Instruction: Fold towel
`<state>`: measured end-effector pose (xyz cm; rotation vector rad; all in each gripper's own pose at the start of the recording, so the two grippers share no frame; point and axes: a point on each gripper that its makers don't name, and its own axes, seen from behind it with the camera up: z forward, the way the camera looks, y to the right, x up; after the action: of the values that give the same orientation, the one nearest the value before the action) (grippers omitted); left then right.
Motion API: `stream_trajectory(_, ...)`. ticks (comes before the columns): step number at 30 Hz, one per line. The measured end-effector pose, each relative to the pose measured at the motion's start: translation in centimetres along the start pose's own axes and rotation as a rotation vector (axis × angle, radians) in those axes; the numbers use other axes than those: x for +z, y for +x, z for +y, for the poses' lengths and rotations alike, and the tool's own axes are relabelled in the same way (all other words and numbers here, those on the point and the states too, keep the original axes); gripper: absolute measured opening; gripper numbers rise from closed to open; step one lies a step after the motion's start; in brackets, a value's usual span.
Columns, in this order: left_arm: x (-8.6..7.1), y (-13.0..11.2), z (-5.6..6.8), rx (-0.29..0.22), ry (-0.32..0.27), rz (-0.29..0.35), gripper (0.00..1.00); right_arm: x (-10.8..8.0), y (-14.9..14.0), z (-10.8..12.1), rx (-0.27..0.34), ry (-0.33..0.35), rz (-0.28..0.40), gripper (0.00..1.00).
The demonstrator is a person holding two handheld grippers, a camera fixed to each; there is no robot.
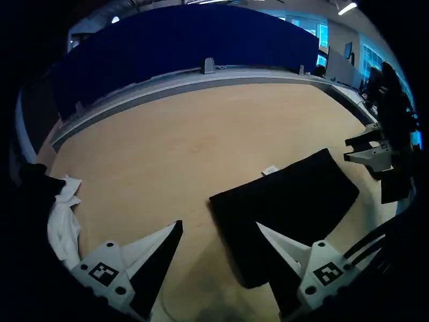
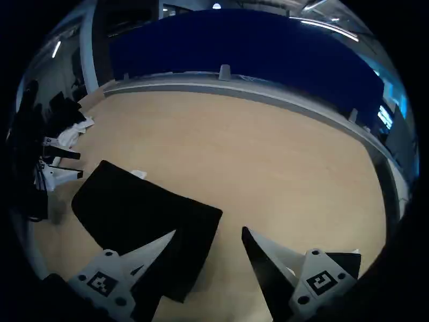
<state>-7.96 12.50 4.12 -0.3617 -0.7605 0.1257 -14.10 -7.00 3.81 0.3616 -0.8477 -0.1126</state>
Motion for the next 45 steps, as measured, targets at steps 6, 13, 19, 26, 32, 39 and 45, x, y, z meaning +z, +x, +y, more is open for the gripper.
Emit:
stream_trajectory(6, -1.2, -0.7, 0.2, -0.025, -0.001, 0.003, 0.91, -1.1, -1.2, -0.3, 0.006, 0.001, -0.010, 0.86)
stream_trajectory(13, -2.7, -2.2, 0.7, -0.047, 0.005, -0.002, 0.91, -2.7, -2.6, -0.8, 0.019, 0.000, -0.014, 0.86)
stream_trajectory(19, -4.2, -3.8, 1.2, -0.063, 0.011, -0.002, 0.91, -4.3, -3.7, -1.0, 0.024, -0.006, -0.009, 0.87)
stream_trajectory(26, -5.0, -5.0, 1.3, -0.083, 0.022, -0.004, 0.91, -4.9, -4.5, -1.2, -0.003, 0.010, -0.016, 0.87)
stream_trajectory(32, -6.4, -5.6, 0.9, -0.100, 0.042, 0.003, 0.91, -4.9, -5.0, -1.7, -0.072, 0.049, -0.033, 0.87)
stream_trajectory(39, -8.5, -7.5, 0.5, -0.122, 0.076, -0.001, 0.91, -4.7, -6.0, -2.8, -0.154, 0.113, -0.064, 0.87)
stream_trajectory(45, -10.5, -9.7, 0.0, -0.166, 0.114, -0.011, 0.91, -4.5, -7.0, -3.9, -0.222, 0.160, -0.095, 0.87)
